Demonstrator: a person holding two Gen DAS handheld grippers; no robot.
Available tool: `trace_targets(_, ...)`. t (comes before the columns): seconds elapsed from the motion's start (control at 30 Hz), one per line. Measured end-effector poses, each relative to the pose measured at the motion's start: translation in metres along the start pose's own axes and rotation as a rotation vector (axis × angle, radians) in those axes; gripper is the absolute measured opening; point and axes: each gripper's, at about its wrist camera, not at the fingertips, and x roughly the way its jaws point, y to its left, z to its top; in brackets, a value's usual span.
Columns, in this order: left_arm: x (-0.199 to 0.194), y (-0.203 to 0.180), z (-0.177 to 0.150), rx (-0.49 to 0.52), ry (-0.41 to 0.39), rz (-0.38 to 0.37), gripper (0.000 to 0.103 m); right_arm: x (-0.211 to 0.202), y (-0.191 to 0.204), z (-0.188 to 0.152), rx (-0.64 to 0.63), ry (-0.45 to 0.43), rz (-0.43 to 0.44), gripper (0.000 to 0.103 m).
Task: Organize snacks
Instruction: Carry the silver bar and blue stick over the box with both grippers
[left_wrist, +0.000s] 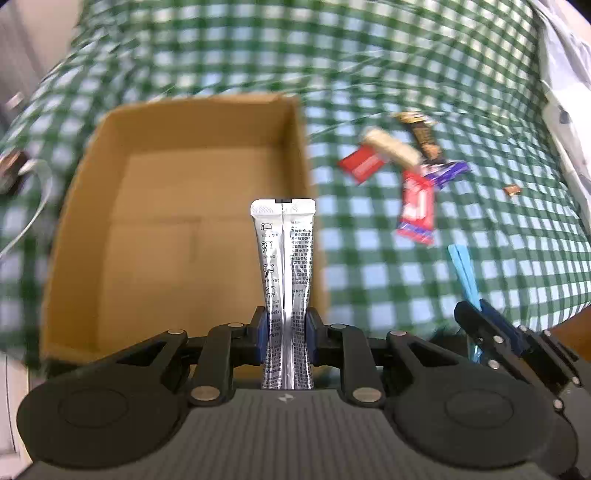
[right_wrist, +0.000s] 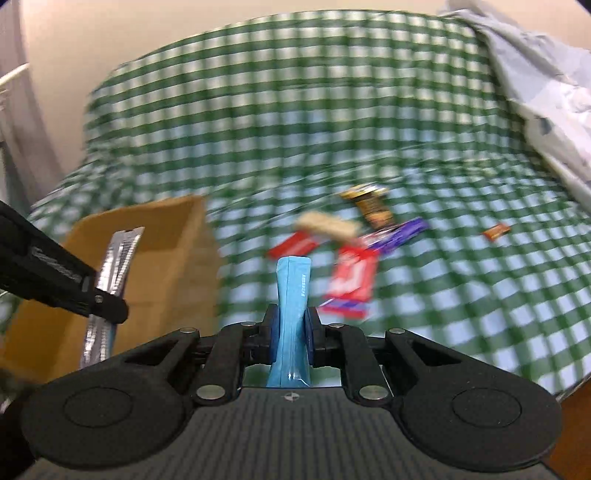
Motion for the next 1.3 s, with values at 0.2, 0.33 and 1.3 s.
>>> trace_targets(0.2, -0.035, 0.059, -0.055, -0.062, -0.04, 0.028, 0.023, -0.036, 0.056, -0.012, -0.095, 0.001, 0.076, 0.015)
trace_targets(0.33, -0.053, 0.083, -0.079, -0.113, -0.072, 0.024, 0.023, -0.056, 0.084, -0.019, -0.148, -0.021, 0.096, 0.015)
trace_targets(1.3, -0.082, 0.093, -0.111, -0.099, -0.176, -0.005, 0.023, -0.096, 0.115, -0.037, -0.226, -0.055, 0.083, 0.015)
